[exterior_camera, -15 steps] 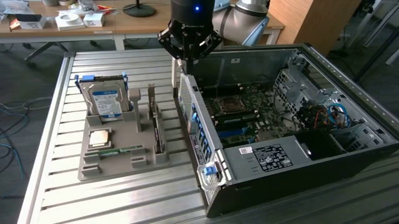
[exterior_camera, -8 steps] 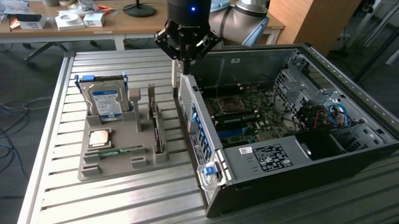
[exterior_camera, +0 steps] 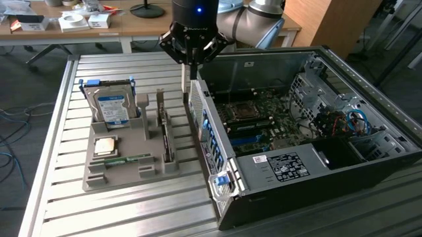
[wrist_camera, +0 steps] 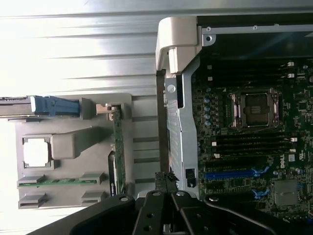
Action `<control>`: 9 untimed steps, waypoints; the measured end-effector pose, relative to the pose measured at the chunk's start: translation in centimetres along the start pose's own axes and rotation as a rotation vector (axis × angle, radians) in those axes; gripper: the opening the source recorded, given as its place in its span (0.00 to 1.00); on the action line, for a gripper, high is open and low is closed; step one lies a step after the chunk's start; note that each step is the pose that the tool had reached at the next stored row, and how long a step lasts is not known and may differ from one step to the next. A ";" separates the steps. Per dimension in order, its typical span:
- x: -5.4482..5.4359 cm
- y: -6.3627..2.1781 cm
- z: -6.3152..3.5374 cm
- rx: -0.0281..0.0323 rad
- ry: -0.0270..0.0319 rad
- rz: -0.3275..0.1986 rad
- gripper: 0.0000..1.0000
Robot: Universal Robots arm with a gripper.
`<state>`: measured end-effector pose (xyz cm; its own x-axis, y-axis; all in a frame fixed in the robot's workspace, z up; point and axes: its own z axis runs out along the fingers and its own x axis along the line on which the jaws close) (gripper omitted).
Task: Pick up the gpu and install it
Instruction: 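Reach for the gpu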
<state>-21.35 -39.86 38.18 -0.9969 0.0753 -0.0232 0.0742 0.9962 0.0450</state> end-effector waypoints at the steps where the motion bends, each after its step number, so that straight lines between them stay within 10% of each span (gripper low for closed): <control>1: 0.2 -0.01 0.01 0.0000 0.0000 0.000 0.11; 9: 1.4 -0.10 0.08 0.0000 0.0000 0.000 0.11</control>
<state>-22.72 -39.85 38.07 -0.9969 0.0753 -0.0233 0.0742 0.9962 0.0450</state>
